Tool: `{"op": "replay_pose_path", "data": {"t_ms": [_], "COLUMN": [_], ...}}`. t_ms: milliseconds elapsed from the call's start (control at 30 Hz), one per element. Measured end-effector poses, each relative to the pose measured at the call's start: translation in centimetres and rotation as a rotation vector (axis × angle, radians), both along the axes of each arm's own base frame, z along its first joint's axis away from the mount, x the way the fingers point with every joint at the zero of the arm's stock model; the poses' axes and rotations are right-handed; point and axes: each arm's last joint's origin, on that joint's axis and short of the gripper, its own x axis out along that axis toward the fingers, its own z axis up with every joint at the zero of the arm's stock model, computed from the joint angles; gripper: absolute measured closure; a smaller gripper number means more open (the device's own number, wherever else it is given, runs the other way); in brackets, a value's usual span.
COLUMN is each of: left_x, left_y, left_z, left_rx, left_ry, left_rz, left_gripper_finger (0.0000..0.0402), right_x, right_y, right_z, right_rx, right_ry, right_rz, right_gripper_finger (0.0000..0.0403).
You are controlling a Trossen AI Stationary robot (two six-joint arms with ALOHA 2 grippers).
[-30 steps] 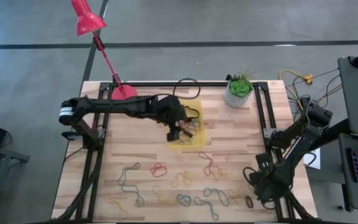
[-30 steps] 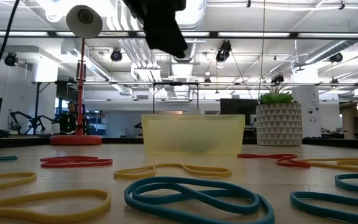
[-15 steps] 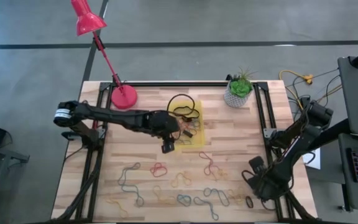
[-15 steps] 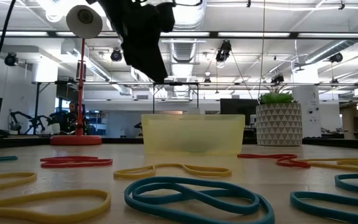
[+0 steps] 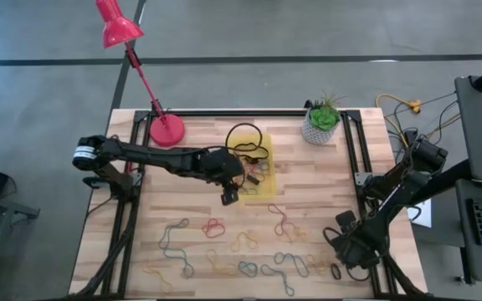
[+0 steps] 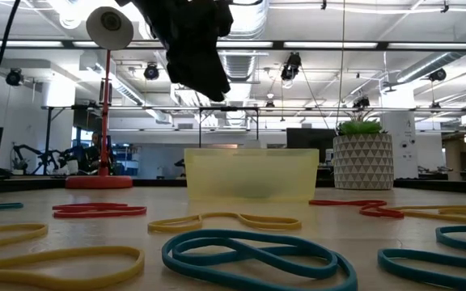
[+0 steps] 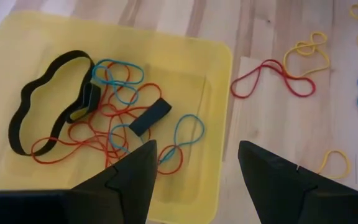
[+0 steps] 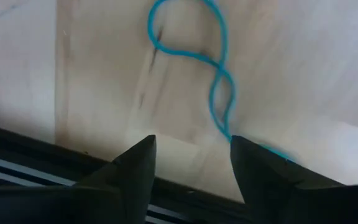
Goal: Pick and place rubber bands into bin
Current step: Put the blue rubber band into the yellow bin
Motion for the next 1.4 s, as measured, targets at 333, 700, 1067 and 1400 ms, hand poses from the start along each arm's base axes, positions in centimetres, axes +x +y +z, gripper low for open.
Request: {"op": "replay_pose_path", "data": {"t_ms": [333, 700, 1067, 1400], "left_x": [0.0, 0.0, 0.0, 0.0], "left_y": [-0.1, -0.1, -0.1, -0.1], "left_z": [0.0, 0.0, 0.0, 0.0], "left_rx": [-0.031, -0.040, -0.049, -0.056], "left_ry": [0.001, -0.001, -0.004, -0.004], "left_rz": [0.006, 0.001, 0.010, 0.016], "left_gripper_finger": [0.0191, 0.0191, 0.0191, 0.0191], "right_x": [-0.5, 0.0, 0.2, 0.5], "right_y": [-1.1, -1.0, -1.1, -0.8], "right_z": [-1.5, -0.4, -0.1, -0.4], "right_rx": [-0.038, -0.174, -0.239, -0.178], "right_ry": [-0.014, -0.073, -0.150, -0.185], "right_rz": [-0.079, -0.199, -0.182, -0.092], "right_gripper_finger": [0.0313, 0.0357, 0.0284, 0.0254]}}
